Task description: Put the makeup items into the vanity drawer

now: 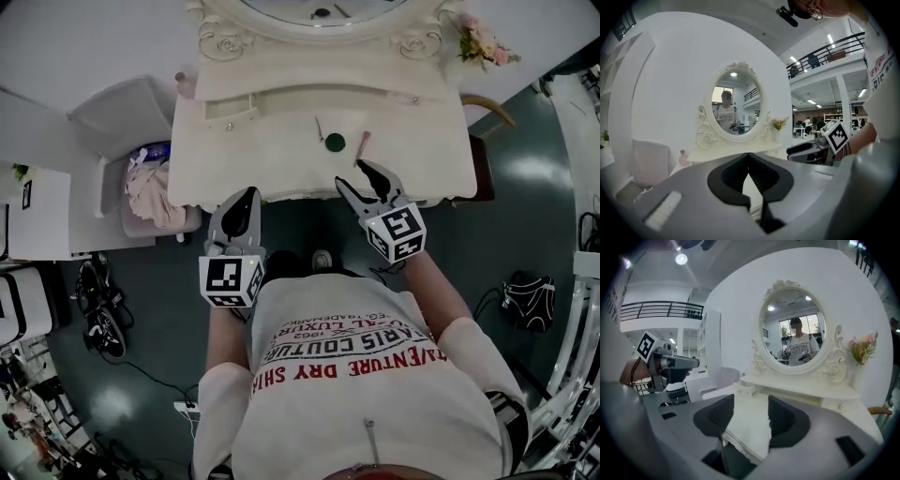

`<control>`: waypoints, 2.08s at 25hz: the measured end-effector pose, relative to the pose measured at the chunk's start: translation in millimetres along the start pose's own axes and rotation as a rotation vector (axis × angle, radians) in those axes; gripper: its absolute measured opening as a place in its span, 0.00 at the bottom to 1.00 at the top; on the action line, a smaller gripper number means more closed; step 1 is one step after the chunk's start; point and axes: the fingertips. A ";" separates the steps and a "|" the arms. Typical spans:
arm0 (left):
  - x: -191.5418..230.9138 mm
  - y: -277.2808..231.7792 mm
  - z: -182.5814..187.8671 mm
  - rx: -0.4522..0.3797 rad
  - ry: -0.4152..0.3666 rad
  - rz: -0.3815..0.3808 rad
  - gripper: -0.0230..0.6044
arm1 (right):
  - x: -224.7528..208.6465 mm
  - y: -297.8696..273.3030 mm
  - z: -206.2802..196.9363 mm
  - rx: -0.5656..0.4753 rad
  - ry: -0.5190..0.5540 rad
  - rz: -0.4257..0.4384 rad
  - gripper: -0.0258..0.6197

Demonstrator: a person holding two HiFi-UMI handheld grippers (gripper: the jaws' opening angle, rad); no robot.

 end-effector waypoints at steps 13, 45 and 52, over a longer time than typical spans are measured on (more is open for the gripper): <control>38.6 -112.2 -3.6 0.041 0.043 -0.189 0.05 | -66.5 -85.8 -51.7 0.252 -0.152 -0.088 0.36; 84.4 -182.9 -30.4 0.133 0.054 -0.314 0.05 | -100.3 -161.0 -111.6 0.557 -0.325 -0.148 0.11; 108.0 -169.3 -6.8 0.079 0.040 -0.296 0.05 | -100.2 -169.0 -46.8 0.455 -0.294 -0.174 0.11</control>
Point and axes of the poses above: the fingertips, and each gripper's own axes: y backward along the fingers, x to its left, z out of its top, and after that the axes turned 8 degrees about x, right-handed
